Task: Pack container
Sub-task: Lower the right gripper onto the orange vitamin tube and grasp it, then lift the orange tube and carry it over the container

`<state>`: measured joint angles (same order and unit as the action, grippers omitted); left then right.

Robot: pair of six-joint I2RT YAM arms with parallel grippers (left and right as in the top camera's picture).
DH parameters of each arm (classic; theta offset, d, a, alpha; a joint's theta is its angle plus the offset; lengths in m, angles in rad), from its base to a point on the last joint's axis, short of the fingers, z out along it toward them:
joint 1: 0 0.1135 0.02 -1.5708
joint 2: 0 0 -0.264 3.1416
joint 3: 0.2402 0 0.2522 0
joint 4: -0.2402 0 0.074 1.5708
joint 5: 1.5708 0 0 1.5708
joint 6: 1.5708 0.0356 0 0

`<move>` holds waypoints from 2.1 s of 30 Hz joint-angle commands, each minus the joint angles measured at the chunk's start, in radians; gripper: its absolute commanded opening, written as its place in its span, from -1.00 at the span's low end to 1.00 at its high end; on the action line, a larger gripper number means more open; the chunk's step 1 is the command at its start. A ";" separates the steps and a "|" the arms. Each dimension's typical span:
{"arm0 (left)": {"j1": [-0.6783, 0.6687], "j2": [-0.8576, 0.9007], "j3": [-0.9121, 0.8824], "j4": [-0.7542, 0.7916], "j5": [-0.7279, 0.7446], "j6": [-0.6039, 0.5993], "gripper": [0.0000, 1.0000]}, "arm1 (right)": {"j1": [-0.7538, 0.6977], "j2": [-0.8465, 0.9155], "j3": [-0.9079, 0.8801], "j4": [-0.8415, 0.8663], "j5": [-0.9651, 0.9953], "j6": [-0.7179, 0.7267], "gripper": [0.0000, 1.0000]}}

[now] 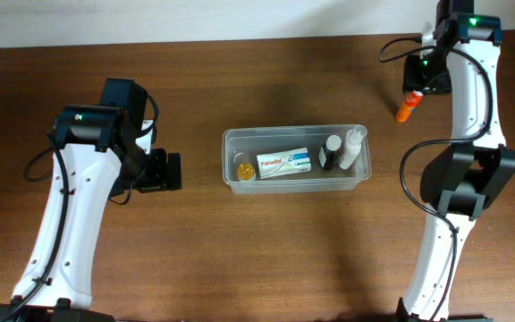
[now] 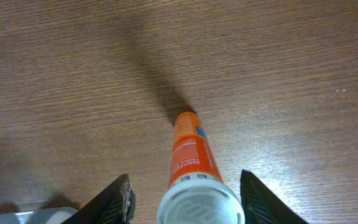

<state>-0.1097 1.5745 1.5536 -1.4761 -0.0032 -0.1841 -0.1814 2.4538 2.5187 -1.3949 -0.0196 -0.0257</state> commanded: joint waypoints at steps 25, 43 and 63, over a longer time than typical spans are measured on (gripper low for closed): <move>0.001 -0.014 -0.003 0.000 0.008 -0.013 0.99 | 0.003 0.055 -0.007 -0.003 0.003 0.000 -0.38; 0.001 -0.013 -0.003 0.000 0.008 -0.013 0.99 | 0.003 -0.026 0.105 -0.157 0.021 0.027 -0.67; 0.001 -0.014 -0.003 0.000 0.008 -0.013 0.99 | 0.051 -0.602 -0.038 -0.304 -0.127 0.063 -0.67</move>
<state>-0.1097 1.5745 1.5536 -1.4761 -0.0032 -0.1841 -0.1387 2.0083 2.5843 -1.6928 -0.1448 0.0307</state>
